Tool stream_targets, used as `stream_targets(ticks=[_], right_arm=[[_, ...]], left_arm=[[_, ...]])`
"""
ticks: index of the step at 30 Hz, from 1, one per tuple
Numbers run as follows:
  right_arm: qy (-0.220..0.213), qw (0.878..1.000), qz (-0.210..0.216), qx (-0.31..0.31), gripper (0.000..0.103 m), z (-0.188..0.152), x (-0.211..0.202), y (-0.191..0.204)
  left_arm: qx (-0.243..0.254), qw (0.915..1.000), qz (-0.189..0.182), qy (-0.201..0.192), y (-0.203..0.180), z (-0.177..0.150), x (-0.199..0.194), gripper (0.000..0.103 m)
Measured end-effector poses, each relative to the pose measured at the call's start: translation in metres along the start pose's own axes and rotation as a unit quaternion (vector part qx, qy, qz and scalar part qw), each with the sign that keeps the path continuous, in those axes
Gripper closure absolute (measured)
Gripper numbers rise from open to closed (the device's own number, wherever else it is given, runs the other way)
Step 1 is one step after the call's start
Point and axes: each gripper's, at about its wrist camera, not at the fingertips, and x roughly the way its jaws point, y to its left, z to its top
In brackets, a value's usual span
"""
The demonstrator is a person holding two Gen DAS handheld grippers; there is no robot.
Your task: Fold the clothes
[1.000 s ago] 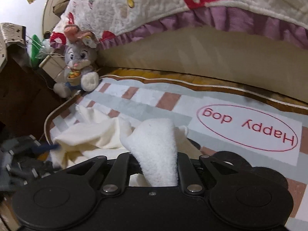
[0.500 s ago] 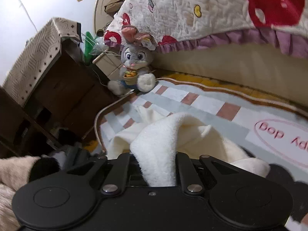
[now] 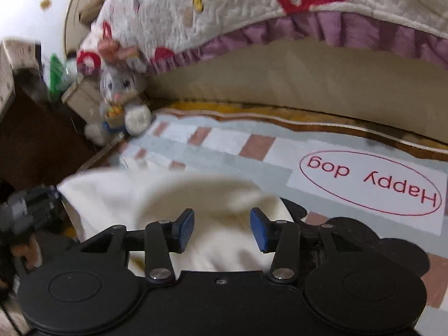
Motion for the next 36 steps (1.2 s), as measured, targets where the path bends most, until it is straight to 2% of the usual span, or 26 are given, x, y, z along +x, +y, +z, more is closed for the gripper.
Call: stream_targets(ticks=[2,4,8,11,20,23,25,27,28,33,35,36], right_arm=[[0.027,0.999,-0.018,-0.038,0.051,-0.007,0.013,0.008],[0.052,0.997,-0.025,-0.049,0.051,-0.013,0.025,0.012],[0.079,0.996,-0.012,-0.026,0.049,-0.015,0.041,0.012],[0.083,0.996,-0.014,-0.01,0.048,-0.014,0.052,0.013],[0.091,0.995,-0.029,0.033,0.048,-0.012,0.08,0.016],[0.093,0.994,-0.034,0.048,0.048,-0.011,0.089,0.017],[0.104,0.991,-0.072,0.043,0.048,-0.007,0.094,0.01],[0.123,0.989,-0.07,0.038,0.048,-0.004,0.096,0.001],[0.133,0.988,-0.059,0.044,0.047,-0.006,0.097,-0.003],[0.173,0.982,-0.01,0.08,0.043,-0.026,0.111,-0.02],[0.199,0.978,0.003,0.071,0.042,-0.036,0.122,-0.021],[0.211,0.975,0.009,0.065,0.042,-0.041,0.128,-0.022]], left_arm=[[-0.002,0.9999,0.012,0.01,0.007,-0.005,0.006,0.096],[0.015,0.9995,0.028,0.007,0.01,-0.009,0.007,0.096],[0.087,0.995,0.047,-0.016,0.001,-0.017,0.0,0.095],[0.094,0.9948,0.035,-0.017,-0.004,-0.015,-0.002,0.095],[0.001,0.9987,-0.049,0.007,0.012,-0.017,0.0,0.093],[-0.052,0.9932,-0.103,0.015,0.02,-0.021,0.001,0.093],[-0.081,0.9845,-0.155,0.012,0.023,-0.023,0.001,0.092],[-0.1,0.9735,-0.205,0.006,0.022,-0.025,0.001,0.077],[-0.096,0.9726,-0.211,0.011,0.017,-0.026,0.002,0.068],[-0.077,0.9668,-0.241,0.035,-0.008,-0.031,0.008,0.055],[-0.07,0.9639,-0.253,0.044,-0.018,-0.033,0.01,0.035],[-0.066,0.9624,-0.259,0.049,-0.023,-0.034,0.012,0.03]])
